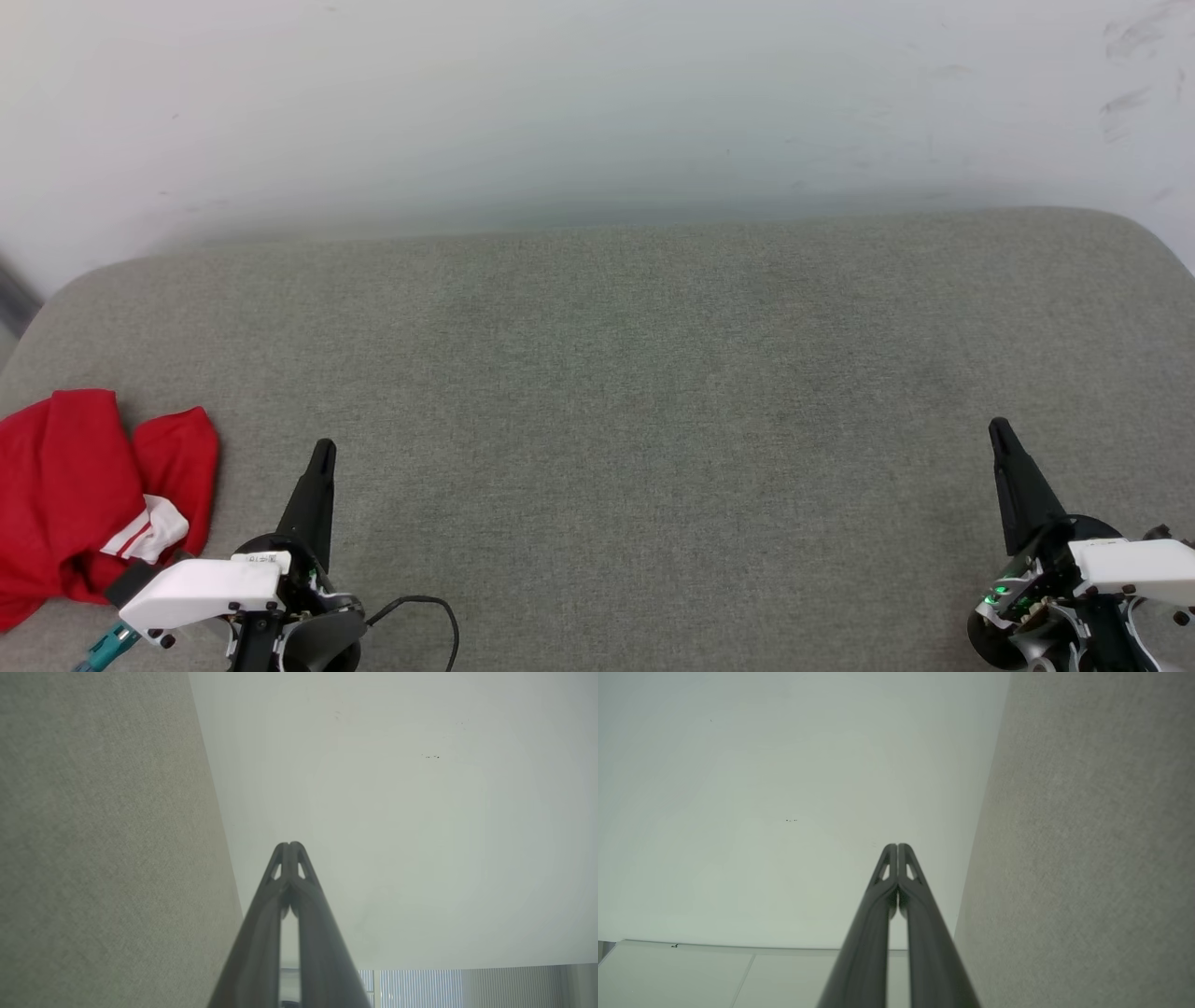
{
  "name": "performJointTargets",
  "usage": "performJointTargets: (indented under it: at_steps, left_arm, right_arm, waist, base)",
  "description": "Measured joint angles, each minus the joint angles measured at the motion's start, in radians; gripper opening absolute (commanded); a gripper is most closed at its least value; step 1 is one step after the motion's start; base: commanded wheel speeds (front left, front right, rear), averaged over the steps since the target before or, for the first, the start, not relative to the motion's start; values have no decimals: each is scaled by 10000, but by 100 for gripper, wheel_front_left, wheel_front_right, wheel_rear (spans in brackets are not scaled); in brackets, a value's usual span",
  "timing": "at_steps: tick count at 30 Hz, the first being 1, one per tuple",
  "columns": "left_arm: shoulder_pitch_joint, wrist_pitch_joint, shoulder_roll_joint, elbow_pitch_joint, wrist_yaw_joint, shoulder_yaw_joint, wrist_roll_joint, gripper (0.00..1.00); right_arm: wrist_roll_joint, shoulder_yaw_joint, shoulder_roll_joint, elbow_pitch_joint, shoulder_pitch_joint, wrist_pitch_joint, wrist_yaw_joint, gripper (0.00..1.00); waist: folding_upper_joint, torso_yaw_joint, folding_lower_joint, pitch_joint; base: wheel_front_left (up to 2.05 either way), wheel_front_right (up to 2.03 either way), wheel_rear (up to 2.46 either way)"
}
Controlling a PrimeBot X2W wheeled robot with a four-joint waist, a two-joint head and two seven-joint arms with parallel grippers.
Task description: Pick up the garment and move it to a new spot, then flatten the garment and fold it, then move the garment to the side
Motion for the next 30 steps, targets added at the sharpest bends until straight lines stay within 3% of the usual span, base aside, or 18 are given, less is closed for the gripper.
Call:
performJointTargets:
  at_steps: [23, 24, 30]
  left_arm:
    - [0, 0, 0, 0, 0, 0, 0, 0]
    - [6, 0, -2, 15, 0, -6, 0, 100]
    - [337, -86, -42, 282, 2, -148, 0, 100]
  right_arm:
    - [0, 0, 0, 0, 0, 0, 0, 0]
    - [2, 0, 2, 15, 7, 0, 0, 100]
    - [-4, 71, 17, 272, 362, -94, -2, 100]
  waist:
    - [0, 0, 0, 0]
    - [0, 0, 0, 0]
    - [0, 0, 0, 3]
  base:
    - [0, 0, 0]
    - [0, 0, 0]
    - [0, 0, 0]
